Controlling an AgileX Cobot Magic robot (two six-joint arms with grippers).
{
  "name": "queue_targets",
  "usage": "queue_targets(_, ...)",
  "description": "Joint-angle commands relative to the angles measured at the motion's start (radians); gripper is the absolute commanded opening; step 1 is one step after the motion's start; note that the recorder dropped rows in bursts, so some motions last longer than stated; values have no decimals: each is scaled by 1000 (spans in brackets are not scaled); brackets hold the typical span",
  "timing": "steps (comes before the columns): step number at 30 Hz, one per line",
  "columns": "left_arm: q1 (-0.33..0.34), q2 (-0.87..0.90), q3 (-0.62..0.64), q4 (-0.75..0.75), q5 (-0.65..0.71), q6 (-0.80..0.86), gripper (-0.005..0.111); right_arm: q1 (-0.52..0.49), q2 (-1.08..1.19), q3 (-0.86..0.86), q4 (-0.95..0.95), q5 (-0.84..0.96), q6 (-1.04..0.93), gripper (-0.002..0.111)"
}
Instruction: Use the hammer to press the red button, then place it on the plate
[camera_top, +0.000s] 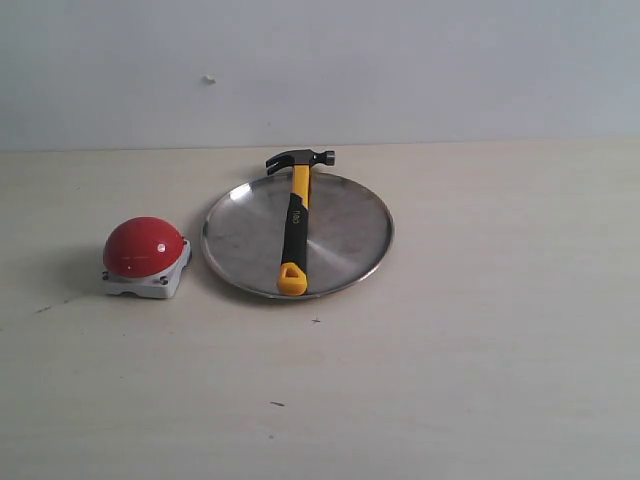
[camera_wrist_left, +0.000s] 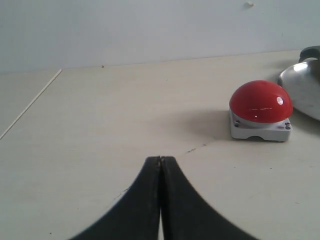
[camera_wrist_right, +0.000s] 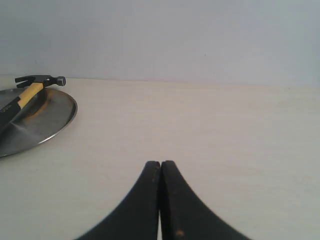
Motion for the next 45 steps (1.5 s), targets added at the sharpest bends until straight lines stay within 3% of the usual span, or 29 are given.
queue_targets(1,1,-6,-1,6,-7,4,0,-7,-28,5,0,11,-19,0)
queue_targets(45,1,-6,-1,6,-7,4,0,-7,-38,5,-15,9,-13,0)
